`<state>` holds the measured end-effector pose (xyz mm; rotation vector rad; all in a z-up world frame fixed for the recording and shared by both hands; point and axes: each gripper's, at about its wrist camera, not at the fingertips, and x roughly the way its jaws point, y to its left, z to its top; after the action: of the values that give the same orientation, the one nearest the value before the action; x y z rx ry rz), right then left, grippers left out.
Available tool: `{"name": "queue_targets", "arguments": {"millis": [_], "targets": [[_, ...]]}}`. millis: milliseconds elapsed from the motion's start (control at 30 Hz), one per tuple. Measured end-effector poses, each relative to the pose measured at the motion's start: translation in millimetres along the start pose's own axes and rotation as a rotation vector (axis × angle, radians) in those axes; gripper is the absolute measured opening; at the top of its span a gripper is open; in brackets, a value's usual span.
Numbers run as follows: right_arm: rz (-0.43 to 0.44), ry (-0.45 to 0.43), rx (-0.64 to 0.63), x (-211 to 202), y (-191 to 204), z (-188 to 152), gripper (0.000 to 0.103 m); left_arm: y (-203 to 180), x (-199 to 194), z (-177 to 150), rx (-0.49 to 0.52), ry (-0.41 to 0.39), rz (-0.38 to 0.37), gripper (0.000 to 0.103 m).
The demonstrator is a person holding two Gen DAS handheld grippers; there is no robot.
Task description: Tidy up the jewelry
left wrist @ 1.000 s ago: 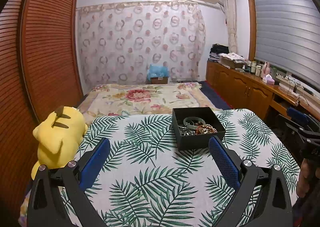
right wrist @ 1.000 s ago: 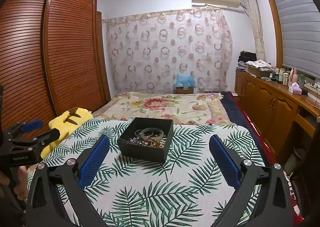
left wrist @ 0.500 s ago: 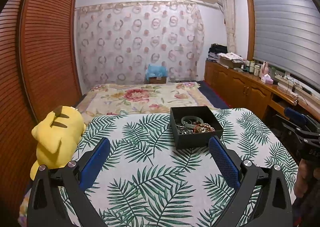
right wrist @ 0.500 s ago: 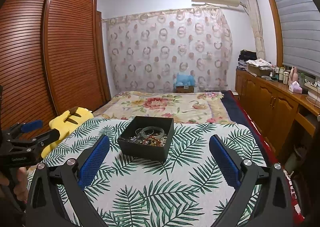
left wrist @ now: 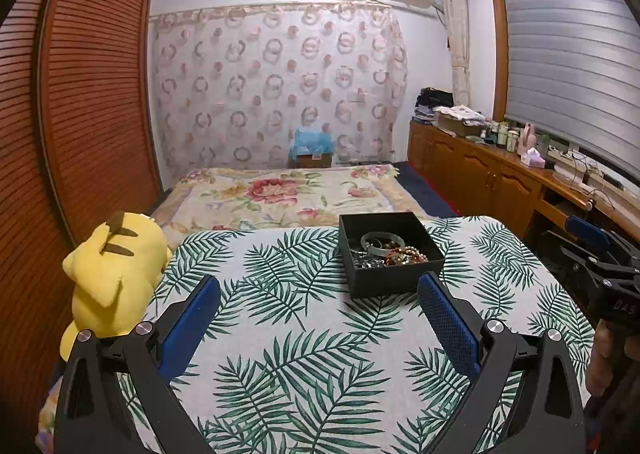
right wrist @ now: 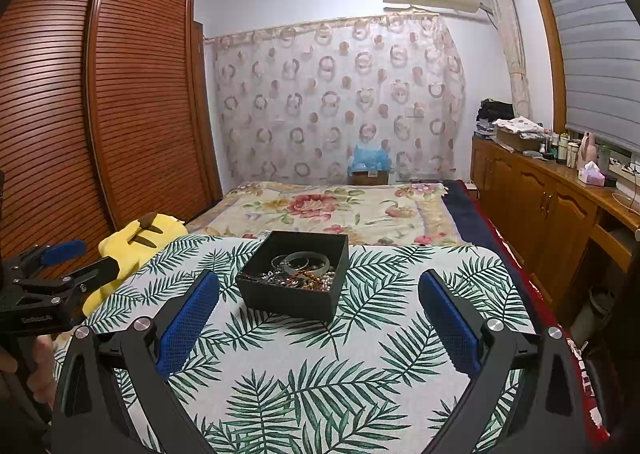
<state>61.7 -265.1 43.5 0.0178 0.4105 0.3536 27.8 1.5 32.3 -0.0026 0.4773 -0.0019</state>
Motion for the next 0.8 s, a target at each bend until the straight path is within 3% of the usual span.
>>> {"name": "queue_targets", "arguments": {"millis": [800], "targets": [[-0.003, -0.003, 0.002, 3.3, -0.4, -7.3, 0.1, -9.3, -5.6, 4.6, 0.007, -0.011, 0.004, 0.095]]}}
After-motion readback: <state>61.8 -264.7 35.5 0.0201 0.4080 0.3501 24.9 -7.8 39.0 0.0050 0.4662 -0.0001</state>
